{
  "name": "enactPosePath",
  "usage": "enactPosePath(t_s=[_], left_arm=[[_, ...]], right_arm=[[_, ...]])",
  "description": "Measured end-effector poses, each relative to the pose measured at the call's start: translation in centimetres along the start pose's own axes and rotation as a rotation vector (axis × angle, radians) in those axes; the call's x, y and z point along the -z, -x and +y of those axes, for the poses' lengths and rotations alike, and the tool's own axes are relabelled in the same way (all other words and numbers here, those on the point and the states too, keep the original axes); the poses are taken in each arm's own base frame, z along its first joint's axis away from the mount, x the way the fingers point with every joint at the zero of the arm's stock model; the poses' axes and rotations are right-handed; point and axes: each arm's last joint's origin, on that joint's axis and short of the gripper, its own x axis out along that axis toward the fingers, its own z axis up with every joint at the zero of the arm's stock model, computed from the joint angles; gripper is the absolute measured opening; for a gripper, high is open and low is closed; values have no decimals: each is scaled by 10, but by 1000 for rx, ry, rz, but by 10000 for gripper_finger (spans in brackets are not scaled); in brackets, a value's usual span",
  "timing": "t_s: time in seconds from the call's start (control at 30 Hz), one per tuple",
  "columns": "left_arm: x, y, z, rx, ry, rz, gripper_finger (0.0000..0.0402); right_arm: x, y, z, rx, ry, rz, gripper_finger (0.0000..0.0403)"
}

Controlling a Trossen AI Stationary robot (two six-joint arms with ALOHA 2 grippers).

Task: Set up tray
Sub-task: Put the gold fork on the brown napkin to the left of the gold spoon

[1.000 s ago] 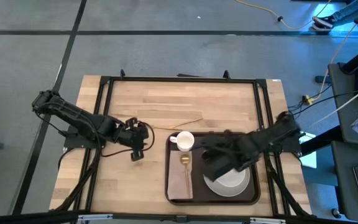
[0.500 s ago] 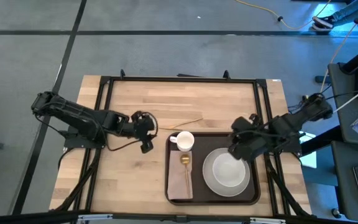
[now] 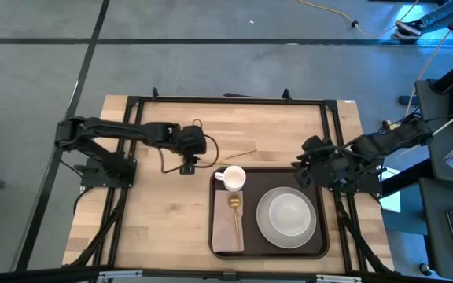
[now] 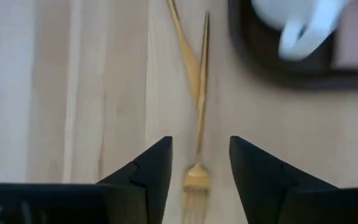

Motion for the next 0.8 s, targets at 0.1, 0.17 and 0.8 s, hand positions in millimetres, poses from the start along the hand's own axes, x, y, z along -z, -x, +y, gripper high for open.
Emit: enactPosePath(t_s=[0.1,0.17,0.8], left_arm=[[2,-21,7,10,-59,69,155],[5,-34,10,32,-79,113,155],[15,-96,11,94,-143,255,111]], right_arm=[[0,-7,-2,17,-16,-7,145],[0,-11,-3,27,-26,-10,145],[-5,-19,-6,52,-71,-24,145]])
